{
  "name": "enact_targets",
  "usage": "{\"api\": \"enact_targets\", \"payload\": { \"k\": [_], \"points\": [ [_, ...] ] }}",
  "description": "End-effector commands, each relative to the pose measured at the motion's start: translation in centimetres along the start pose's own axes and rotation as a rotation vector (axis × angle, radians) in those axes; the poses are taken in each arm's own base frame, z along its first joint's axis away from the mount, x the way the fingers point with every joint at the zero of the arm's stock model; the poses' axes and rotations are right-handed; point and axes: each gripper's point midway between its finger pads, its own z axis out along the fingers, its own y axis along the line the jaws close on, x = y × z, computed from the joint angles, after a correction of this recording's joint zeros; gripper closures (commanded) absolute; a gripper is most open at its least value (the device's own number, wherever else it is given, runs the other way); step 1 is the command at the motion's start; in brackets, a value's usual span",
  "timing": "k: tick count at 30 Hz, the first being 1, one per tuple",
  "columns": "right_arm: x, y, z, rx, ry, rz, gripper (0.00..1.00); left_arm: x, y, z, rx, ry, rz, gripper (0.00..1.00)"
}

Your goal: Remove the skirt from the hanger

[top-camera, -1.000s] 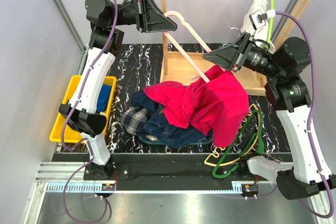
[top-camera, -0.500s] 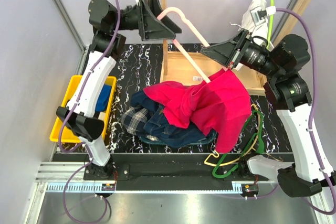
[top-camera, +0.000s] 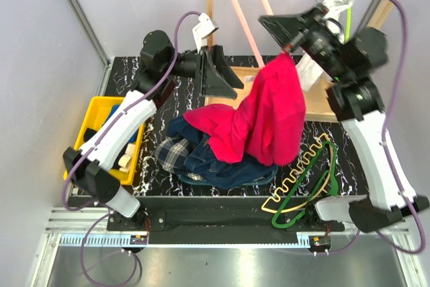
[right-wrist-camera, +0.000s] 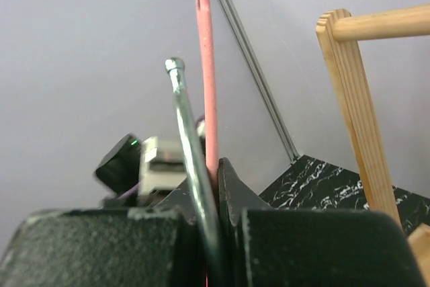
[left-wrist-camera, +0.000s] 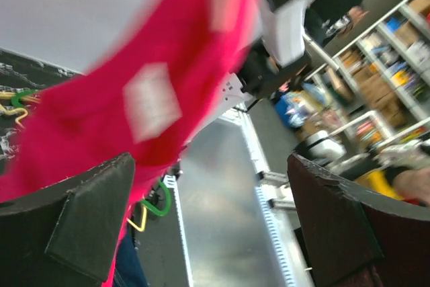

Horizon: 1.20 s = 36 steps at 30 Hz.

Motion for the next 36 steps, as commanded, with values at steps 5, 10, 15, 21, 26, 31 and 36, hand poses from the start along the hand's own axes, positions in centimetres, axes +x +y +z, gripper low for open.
{"api": "enact_targets", "payload": {
  "k": [5, 10, 15, 21, 26, 31, 36],
  "points": [
    [-5.1, 3.5, 3.5, -0.123, -0.204, -0.037, 1.00, 4.5, 0.4, 2.0, -0.075, 0.004, 0.165, 0.01],
    [-6.1, 5.0, 3.7, -0.195, -0.241, 0.025, 1.00, 9.5, 5.2, 2.6, -0.225, 0.096, 0.220, 0.01],
    [-6.5, 6.5, 2.9, -0.213, -0.218, 0.017, 1.00, 3.7, 5.9, -1.3, -0.397, -0.011, 0.339, 0.01],
    [-6.1, 6.6, 2.2, -0.191, -0.187, -0.015, 1.00, -1.8, -1.6, -5.6, -0.369, -0.115, 0.544, 0.01],
    [-5.3, 6.7, 2.6, -0.221, -0.159, 0.016, 1.00, -1.6, -6.6, -6.7, -0.330, -0.139, 0.653, 0.01],
    [-5.3, 7.2, 2.8, -0.255, -0.159, 0.079, 1.00, -2.0, -4.1, -5.0, -0.188, -0.194, 0.478, 0.01],
    [-5.7, 8.2, 2.9, -0.291, -0.161, 0.106, 1.00, -1.9, -1.7, -3.1, -0.093, -0.189, 0.419, 0.01]
  ]
}}
